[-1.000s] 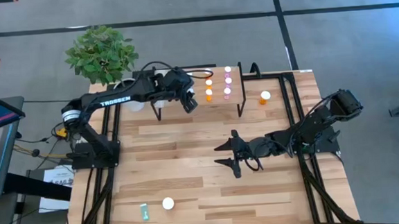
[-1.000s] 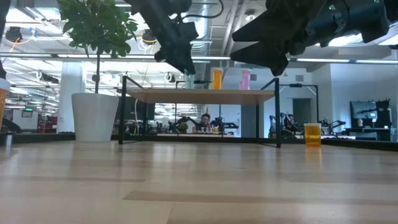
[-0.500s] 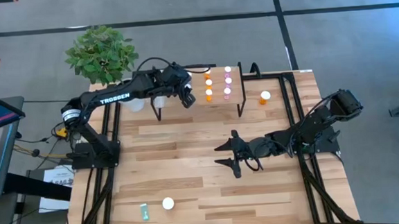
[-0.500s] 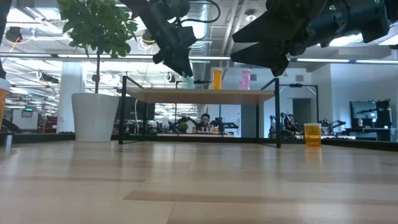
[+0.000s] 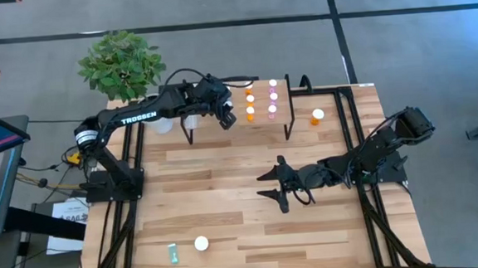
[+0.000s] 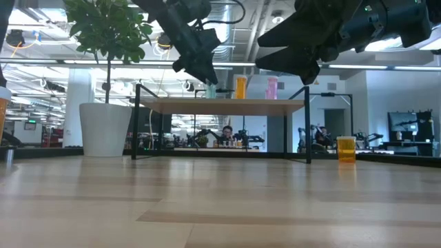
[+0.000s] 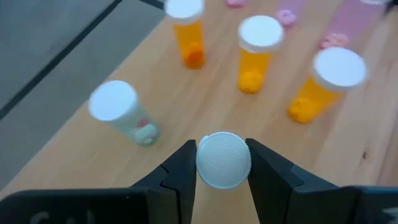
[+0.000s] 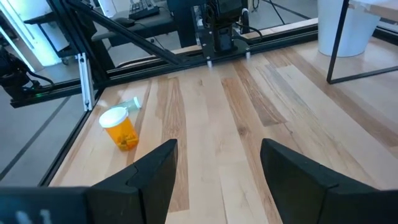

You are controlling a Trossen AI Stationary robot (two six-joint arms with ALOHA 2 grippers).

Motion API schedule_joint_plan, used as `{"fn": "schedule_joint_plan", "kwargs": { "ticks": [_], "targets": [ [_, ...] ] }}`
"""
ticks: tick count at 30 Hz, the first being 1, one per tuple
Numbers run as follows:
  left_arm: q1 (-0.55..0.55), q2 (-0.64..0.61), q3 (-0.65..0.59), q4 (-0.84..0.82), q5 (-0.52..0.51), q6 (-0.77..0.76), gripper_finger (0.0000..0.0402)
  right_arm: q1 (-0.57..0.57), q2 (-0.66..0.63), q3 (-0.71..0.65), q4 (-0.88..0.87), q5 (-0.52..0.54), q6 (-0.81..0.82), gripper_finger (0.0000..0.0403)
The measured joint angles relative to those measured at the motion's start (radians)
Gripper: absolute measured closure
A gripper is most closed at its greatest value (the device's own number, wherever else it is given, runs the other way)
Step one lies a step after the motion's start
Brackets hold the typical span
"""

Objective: Pick and place medicine bottles onto shelf by color
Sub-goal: Put the top blue pill bottle on the shelf aligned with the other blue pill bottle

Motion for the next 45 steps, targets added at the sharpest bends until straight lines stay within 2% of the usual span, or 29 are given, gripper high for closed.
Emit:
{"fn": "schedule_joint_plan", "kwargs": {
  "ticks": [15,23,28,45],
  "targets": [
    [0.006,0.0,0.0,-0.009,-0.007,0.01,0.0294,0.0,0.0,0.0,0.0,0.0,0.005,0.0148],
    [0.007,0.0,0.0,-0.023,-0.012,0.018,0.0247,0.0,0.0,0.0,0.0,0.0,0.005,0.0148],
    [0.007,0.0,0.0,-0.022,-0.012,0.018,0.0234,0.0,0.0,0.0,0.0,0.002,0.007,0.0148],
    [0.007,0.0,0.0,0.032,0.019,0.018,0.0232,0.0,0.0,0.0,0.0,0.023,0.008,0.0148]
  ]
}}
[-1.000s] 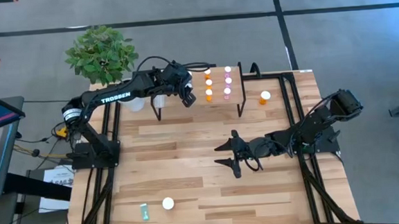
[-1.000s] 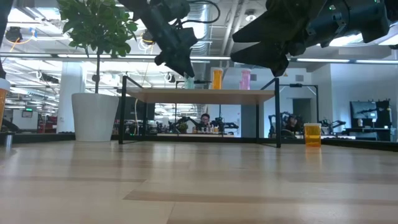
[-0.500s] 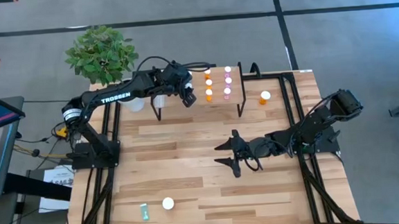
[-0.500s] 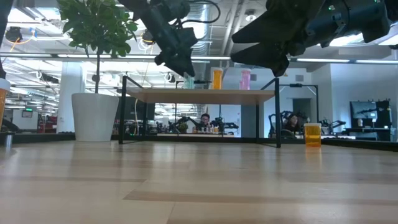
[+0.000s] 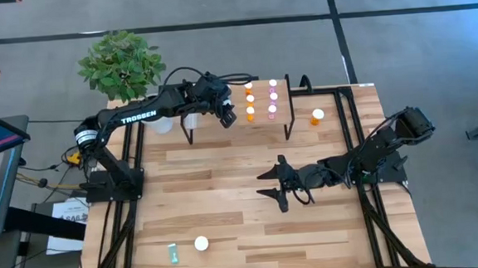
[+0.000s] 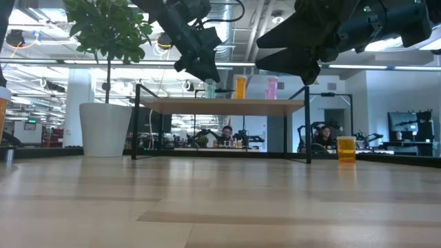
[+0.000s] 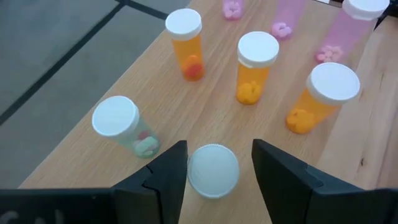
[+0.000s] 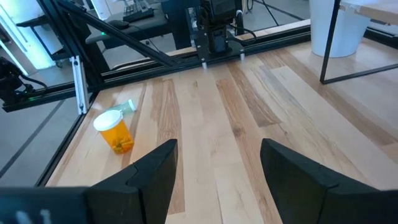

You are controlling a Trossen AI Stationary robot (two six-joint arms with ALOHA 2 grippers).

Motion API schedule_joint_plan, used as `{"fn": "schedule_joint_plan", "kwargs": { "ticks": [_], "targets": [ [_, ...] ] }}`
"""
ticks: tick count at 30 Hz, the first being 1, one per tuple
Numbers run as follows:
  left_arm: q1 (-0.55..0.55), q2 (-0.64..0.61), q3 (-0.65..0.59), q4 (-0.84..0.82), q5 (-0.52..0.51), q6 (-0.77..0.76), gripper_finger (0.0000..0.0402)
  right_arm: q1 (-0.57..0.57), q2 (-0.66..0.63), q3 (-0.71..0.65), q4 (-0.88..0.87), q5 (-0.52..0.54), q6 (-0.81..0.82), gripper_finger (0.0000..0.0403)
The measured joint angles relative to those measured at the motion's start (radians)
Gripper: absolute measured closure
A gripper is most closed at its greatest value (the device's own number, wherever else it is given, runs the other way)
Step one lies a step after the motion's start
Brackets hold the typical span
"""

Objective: Pick and place medicine bottles onto shelf by color
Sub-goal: Put the top blue pill bottle on the shelf aligned with the other blue pill bottle, then put the blue pill bottle on the shelf aligned with the other blue pill bottles

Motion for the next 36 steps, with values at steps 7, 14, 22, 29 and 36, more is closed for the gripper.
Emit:
{"fn": "schedule_joint_plan", "kwargs": {
  "ticks": [7,14,22,29,36],
  "targets": [
    [0.0,-0.004,0.0,0.0,-0.001,0.01,0.0232,0.0,0.0,0.0,0.0,0.0,0.0,0.0148],
    [0.0,-0.052,0.016,-0.004,-0.009,0.027,0.0232,0.0,0.0,0.0,-0.004,0.0,0.016,0.0148],
    [-0.022,-0.144,0.013,-0.042,0.016,0.037,0.0232,0.0,0.0,0.0,-0.005,0.023,0.016,0.0148],
    [-0.364,-0.286,-0.116,-0.119,-0.126,-0.044,0.0253,-0.016,0.0,0.0,-0.015,0.026,0.016,0.0148],
    [-0.721,-0.425,-0.301,-0.233,-0.196,-0.436,0.0264,-0.019,0.0,0.0,-0.012,0.026,0.022,0.0148]
  ]
}}
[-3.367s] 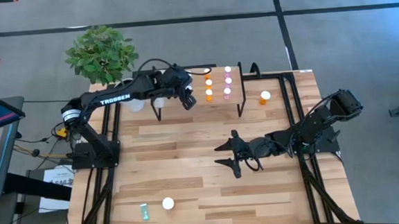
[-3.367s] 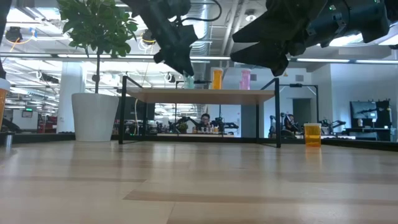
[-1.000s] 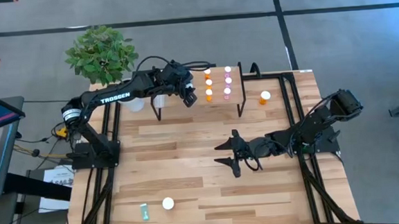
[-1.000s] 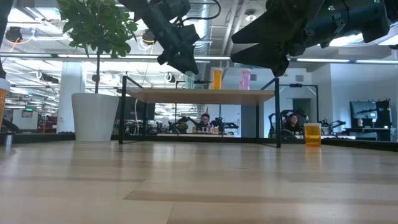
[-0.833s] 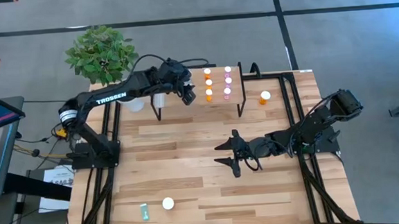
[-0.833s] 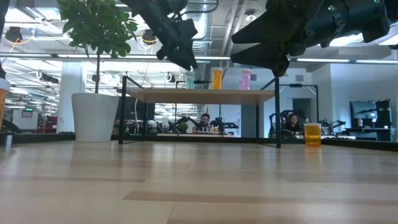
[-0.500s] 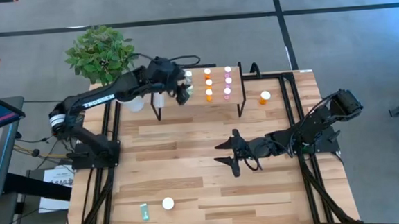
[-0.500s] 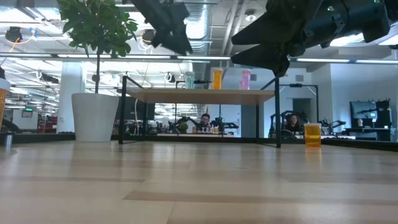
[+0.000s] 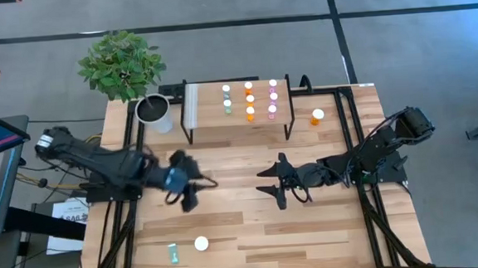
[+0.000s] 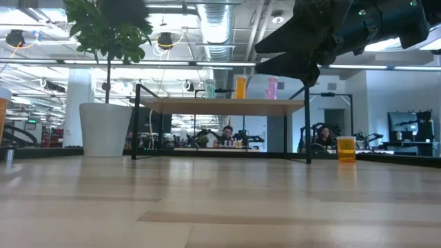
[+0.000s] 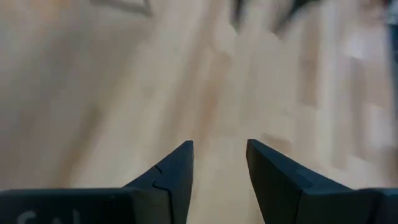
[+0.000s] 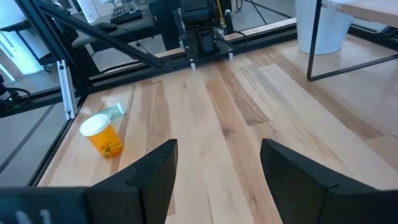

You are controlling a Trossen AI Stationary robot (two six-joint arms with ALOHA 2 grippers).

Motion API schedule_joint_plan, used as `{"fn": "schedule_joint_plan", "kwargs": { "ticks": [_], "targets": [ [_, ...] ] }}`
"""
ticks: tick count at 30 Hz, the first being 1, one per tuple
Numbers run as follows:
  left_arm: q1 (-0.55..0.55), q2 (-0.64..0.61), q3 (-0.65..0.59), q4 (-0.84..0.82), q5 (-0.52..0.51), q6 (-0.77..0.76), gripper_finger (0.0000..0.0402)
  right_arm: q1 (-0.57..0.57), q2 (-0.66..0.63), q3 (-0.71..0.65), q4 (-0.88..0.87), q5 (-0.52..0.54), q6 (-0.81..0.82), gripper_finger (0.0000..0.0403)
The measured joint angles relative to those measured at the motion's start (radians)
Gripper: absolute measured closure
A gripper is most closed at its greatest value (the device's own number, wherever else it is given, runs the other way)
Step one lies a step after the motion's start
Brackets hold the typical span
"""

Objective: Pick and place medicine bottles onto shelf by color
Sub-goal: Put the blue pill bottle on the shelf aligned with the other blue pill bottles

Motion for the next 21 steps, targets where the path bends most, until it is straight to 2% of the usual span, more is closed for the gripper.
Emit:
{"fn": "schedule_joint_plan", "kwargs": {
  "ticks": [7,12,16,21],
  "targets": [
    [-0.305,-0.049,-0.24,-0.012,-0.007,-0.538,0.0264,0.0,0.0,0.0,-0.001,0.0,0.004,0.0148],
    [-0.458,-0.045,-0.388,0.051,0.146,-0.907,0.0264,0.002,0.0,0.0,-0.005,0.0,0.012,0.0148],
    [-0.565,-0.044,-0.442,0.169,0.197,-1.112,0.0259,0.002,0.0,0.0,-0.009,0.0,0.018,0.0148],
    [-0.673,-0.006,-0.447,0.236,0.161,-1.268,0.0215,0.002,0.0,0.0,-0.011,0.0,0.022,0.0148]
  ]
}}
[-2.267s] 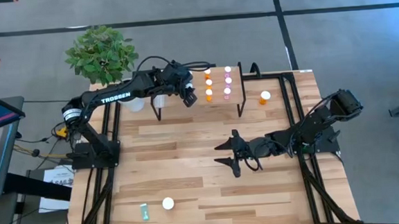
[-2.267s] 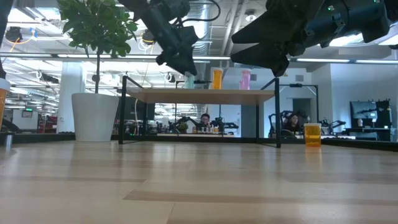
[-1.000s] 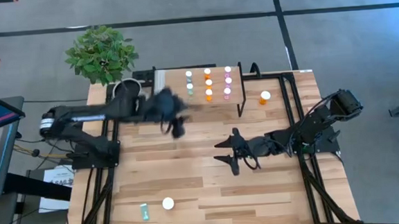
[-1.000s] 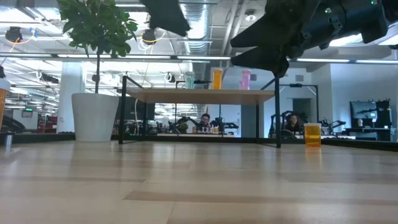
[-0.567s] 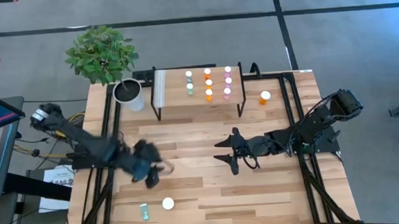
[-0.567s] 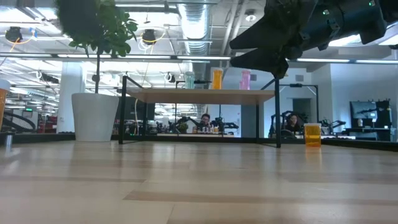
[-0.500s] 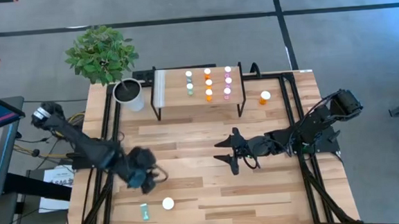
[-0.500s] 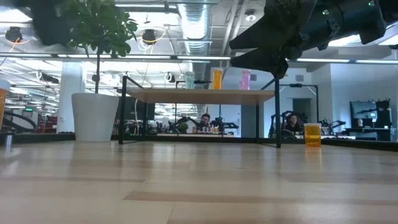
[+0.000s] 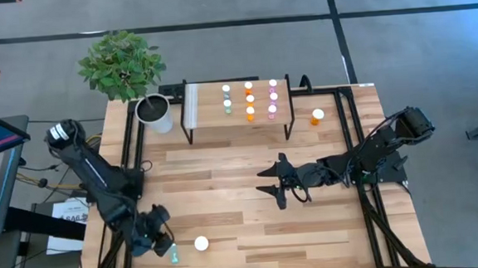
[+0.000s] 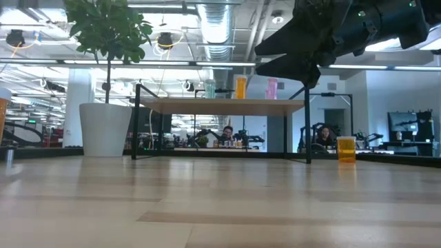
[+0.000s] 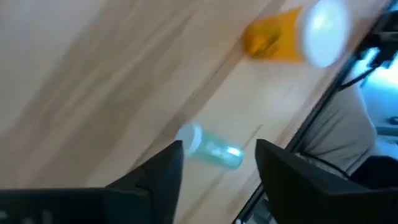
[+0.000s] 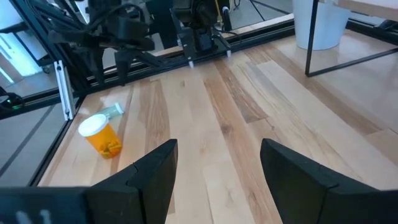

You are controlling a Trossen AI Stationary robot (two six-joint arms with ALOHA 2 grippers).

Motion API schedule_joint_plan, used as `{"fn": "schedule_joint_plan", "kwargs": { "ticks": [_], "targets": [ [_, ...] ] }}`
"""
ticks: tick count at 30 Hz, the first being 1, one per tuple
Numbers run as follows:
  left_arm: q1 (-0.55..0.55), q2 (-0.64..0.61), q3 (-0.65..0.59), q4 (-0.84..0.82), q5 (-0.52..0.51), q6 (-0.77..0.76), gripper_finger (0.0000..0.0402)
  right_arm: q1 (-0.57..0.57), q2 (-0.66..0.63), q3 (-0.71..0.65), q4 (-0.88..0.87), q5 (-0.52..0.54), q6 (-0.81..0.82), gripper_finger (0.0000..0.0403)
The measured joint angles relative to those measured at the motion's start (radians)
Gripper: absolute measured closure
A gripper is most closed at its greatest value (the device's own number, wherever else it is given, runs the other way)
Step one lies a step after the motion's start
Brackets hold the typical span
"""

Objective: Pick and place medicine bottles onto shelf by color
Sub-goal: Put the blue pill bottle on the shelf aligned with the other blue pill bottles

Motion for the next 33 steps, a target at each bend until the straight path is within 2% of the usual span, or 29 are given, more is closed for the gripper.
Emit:
{"fn": "schedule_joint_plan", "kwargs": {
  "ticks": [4,8,11,16,22,29,33],
  "targets": [
    [-0.055,0.06,0.0,0.02,0.045,-0.209,0.0165,0.0,0.0,0.0,-0.004,0.0,0.0,0.0148],
    [-0.067,0.135,0.0,0.134,0.061,-0.329,0.0129,0.0,0.0,0.0,-0.015,0.0,0.0,0.0148],
    [-0.066,0.208,0.0,0.237,0.061,-0.375,0.0118,0.0,0.0,0.0,-0.021,0.0,-0.001,0.0148],
    [-0.063,0.327,0.003,0.318,0.131,-0.446,0.0117,-0.001,0.0,0.0,-0.021,0.0,-0.001,0.0148],
    [-0.048,0.39,0.012,0.327,0.17,-0.475,0.0145,-0.001,0.0,0.0,-0.025,0.0,-0.002,0.0148],
    [-0.014,0.388,0.01,0.301,0.186,-0.405,0.0236,-0.001,0.0,0.0,-0.026,0.0,-0.002,0.0148],
    [-0.01,0.388,0.008,0.293,0.14,-0.398,0.0278,-0.001,0.0,0.0,-0.026,0.0,-0.002,0.0148]
  ]
}}
